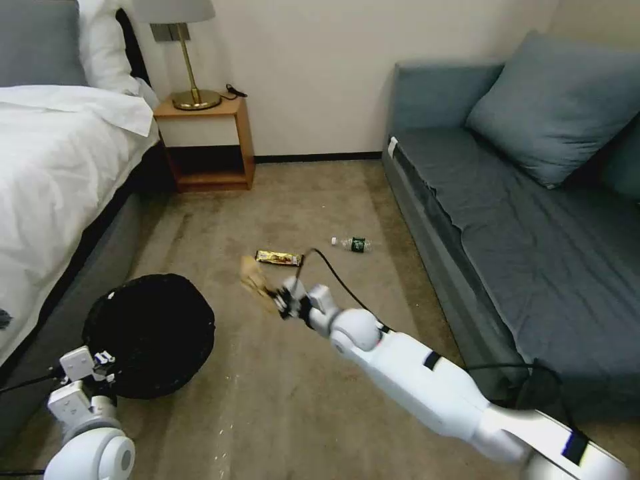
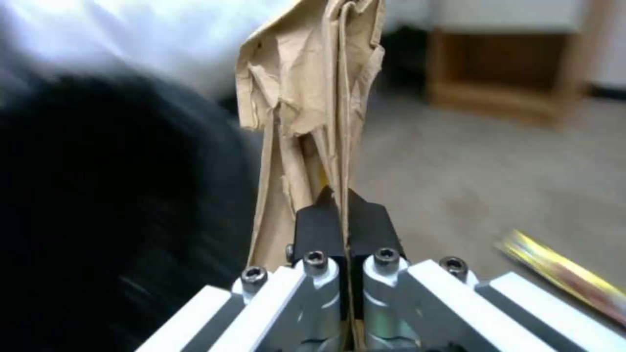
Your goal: Pick up the trash bin, then pick up the garbage on the floor and place it into the trash bin.
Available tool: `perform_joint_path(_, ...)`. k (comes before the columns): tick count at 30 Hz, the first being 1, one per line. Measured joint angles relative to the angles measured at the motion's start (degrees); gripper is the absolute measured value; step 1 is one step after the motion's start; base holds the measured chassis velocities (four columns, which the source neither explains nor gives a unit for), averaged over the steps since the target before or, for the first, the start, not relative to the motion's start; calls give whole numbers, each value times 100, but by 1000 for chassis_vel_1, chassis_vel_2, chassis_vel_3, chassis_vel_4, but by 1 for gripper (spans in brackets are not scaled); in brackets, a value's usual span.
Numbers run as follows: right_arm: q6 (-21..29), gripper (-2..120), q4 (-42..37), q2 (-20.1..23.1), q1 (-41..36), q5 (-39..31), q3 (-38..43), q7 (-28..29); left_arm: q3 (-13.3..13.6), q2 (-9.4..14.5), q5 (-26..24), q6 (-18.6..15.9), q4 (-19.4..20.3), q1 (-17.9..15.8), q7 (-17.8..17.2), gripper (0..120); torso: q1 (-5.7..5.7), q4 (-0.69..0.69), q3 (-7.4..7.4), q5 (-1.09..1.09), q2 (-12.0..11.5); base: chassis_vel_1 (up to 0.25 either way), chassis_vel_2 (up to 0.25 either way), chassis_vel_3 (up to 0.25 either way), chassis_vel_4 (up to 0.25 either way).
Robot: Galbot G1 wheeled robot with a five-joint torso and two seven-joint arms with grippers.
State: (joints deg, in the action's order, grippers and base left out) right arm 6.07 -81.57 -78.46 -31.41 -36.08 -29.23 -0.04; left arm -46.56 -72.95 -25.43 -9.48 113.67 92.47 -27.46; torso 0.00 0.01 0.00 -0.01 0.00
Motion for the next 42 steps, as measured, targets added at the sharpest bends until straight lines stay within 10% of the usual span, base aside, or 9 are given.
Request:
perform_joint_path(10, -111, 0, -815, -306, -85, -190, -877, 325, 9, 4, 29, 26, 67, -5, 0, 3, 0, -1, 0, 0, 0, 0, 0, 0, 0)
perform_joint_path(24, -220, 0, 192, -740, -327, 743, -1078, 1077, 131, -386, 319, 92, 173, 51, 86, 3, 0, -1, 0, 1, 0, 0, 0, 0, 0)
perform_joint_path(42, -108, 60, -12, -677, -313, 773, -1222, 1355, 145, -377, 290, 110, -5, -180, 156, 3, 0, -1, 0, 1, 0, 0, 0, 0, 0)
